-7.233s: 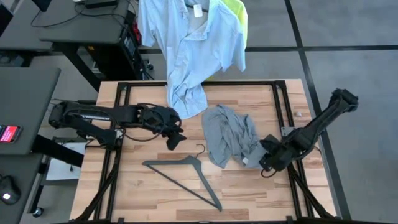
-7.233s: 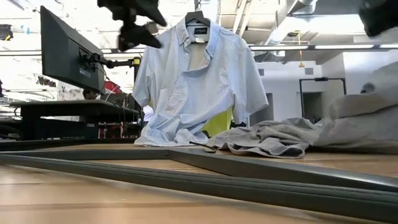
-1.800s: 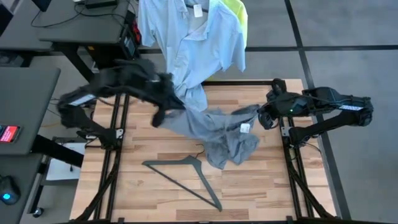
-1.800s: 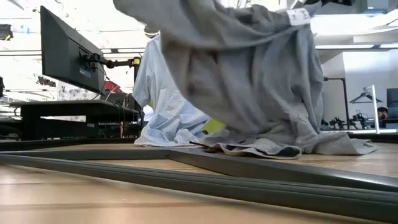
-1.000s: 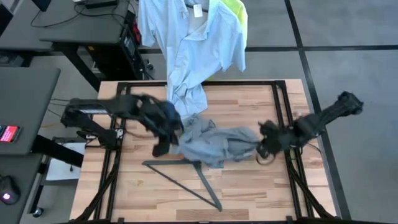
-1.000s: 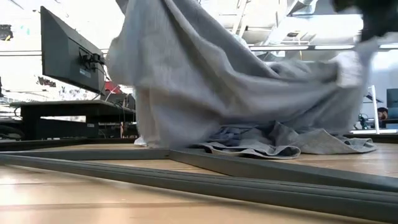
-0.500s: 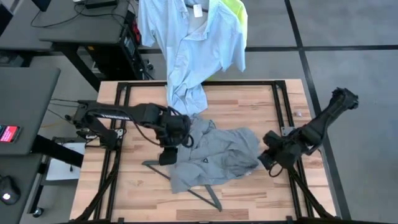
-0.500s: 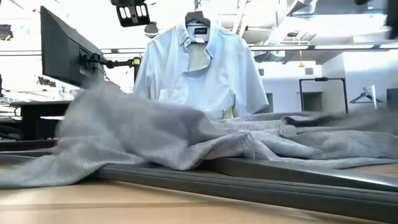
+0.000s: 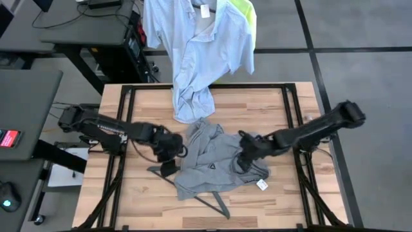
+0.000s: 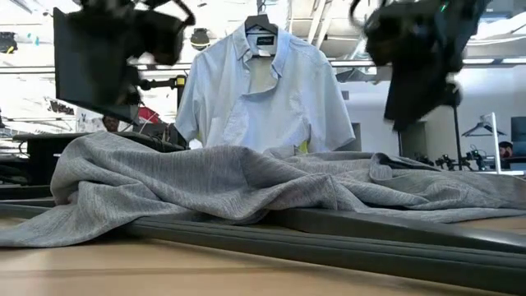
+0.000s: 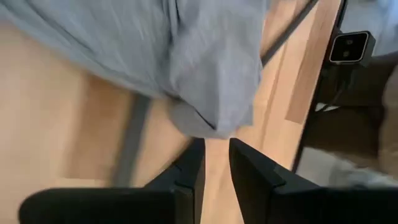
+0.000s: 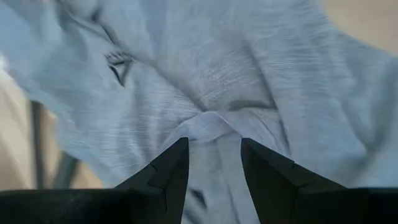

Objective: Hang clothes
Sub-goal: Hang the gray shirt on the rack

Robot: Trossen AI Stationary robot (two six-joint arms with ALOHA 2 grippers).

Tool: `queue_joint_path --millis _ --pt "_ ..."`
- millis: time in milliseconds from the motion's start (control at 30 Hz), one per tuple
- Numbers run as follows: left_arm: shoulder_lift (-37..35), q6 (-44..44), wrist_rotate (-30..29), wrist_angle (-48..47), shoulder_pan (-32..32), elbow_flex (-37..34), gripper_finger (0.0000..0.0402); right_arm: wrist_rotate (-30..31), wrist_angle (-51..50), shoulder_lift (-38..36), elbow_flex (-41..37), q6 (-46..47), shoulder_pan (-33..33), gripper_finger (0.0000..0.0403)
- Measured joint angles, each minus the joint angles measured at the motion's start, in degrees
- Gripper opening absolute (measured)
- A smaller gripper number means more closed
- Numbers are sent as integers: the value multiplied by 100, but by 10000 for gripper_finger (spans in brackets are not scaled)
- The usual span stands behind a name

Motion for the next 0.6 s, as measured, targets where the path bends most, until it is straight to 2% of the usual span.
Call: queue_joint_path --millis 133,267,467,600 --pt "124 -531 -332 890 -409 -672 50 -381 705 830 0 -442 -168 134" --pt "467 -1174 -809 1172 -750 -1131 49 -756 719 1401 20 -774 -364 134" --pt "776 -2553 -1477 1965 -1292 -1254 49 -1141 -15 1448 33 -2177 -903 134" --pt "1232 -3317 -1671 2835 -1759 -1247 49 -1140 -69 1311 17 -3360 -1717 134"
